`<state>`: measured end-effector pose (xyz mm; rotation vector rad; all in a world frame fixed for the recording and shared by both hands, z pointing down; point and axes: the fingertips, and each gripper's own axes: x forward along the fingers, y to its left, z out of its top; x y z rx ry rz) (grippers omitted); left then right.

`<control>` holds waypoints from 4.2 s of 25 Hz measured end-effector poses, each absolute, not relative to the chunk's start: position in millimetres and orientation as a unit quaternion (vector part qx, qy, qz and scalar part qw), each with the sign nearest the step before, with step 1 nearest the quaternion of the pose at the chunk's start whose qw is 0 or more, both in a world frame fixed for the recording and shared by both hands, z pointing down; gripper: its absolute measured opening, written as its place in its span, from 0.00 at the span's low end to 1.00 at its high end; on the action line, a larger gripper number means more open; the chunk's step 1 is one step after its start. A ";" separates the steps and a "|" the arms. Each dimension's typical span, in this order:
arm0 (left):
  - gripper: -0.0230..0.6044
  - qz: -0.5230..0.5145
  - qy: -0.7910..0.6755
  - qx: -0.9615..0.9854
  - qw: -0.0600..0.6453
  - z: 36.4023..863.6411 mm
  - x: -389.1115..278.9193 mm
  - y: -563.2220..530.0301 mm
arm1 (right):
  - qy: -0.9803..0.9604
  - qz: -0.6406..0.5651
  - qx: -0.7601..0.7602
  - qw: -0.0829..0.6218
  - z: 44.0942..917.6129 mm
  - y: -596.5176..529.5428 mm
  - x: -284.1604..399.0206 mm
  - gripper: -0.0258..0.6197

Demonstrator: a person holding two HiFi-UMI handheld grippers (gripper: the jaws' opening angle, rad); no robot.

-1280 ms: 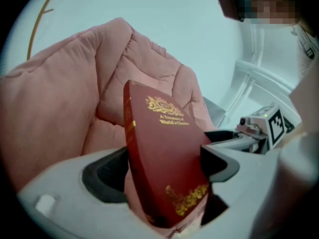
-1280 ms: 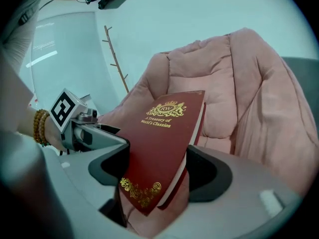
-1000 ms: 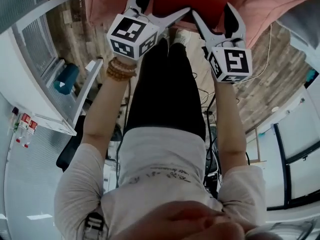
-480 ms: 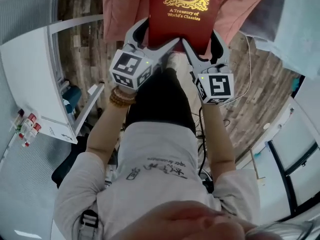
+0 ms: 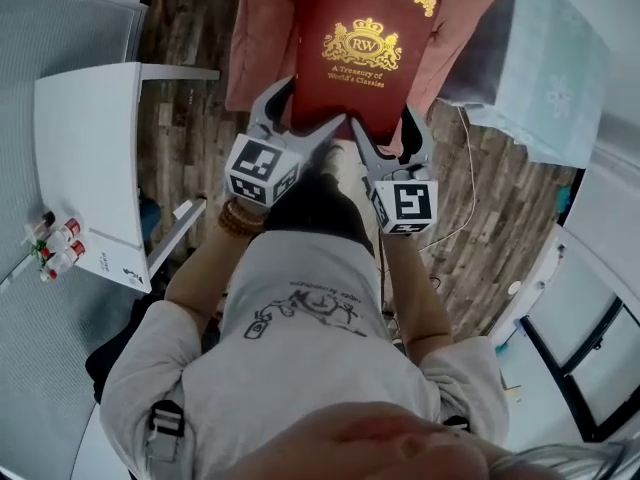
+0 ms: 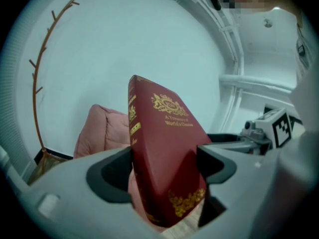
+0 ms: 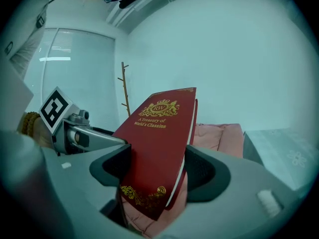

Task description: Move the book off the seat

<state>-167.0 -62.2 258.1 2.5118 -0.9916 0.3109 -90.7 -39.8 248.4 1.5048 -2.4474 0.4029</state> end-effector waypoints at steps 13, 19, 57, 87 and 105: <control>0.67 0.089 -0.355 0.916 0.163 127.6 -158.1 11.2 | -0.835 0.089 0.534 0.094 119.3 36.9 -81.9 0.56; 0.67 0.080 -0.351 0.921 0.147 97.0 -164.7 17.5 | -0.838 0.072 0.533 0.088 91.5 46.5 -87.7 0.53; 0.66 0.122 0.041 0.984 0.126 97.7 94.6 219.0 | -0.543 0.102 0.831 0.061 86.1 295.0 127.0 0.53; 0.66 0.136 0.083 0.980 0.118 116.6 249.3 351.3 | -0.507 0.100 0.855 0.043 106.9 430.9 274.0 0.53; 0.66 0.145 0.070 0.977 0.140 119.7 394.9 288.9 | -0.512 0.115 0.849 0.051 108.1 368.2 422.0 0.53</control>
